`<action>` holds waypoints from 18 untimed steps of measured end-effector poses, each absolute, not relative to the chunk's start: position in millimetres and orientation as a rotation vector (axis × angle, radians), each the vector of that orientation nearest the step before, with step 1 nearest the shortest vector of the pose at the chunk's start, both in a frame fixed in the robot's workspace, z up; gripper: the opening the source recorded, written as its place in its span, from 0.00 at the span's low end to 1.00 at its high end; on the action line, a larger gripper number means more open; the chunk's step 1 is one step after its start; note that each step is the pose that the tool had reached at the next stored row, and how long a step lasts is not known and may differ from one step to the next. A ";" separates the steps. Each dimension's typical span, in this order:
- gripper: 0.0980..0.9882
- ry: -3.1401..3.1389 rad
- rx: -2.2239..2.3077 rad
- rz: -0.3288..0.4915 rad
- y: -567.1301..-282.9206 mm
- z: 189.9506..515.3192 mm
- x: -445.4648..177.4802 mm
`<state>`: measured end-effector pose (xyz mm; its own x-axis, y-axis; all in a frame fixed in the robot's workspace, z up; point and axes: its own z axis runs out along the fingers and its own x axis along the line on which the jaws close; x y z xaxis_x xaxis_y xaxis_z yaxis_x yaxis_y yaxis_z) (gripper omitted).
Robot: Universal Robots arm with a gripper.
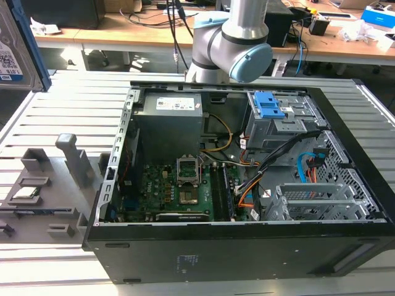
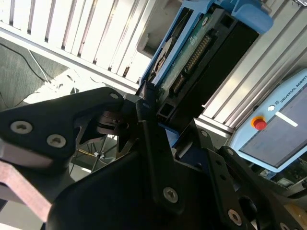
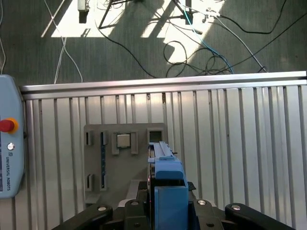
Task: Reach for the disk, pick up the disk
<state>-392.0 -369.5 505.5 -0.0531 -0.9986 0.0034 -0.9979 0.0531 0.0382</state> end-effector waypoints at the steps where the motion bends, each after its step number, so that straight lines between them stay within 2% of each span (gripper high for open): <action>1: 0.30 -2.259 2.142 -0.040 -369.5 505.5 -391.9; 18: 0.30 -2.258 2.142 -0.040 -369.3 505.4 -361.5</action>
<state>-361.5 -369.3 505.4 -0.0531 -0.9986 0.0034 -0.9978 0.0532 0.0386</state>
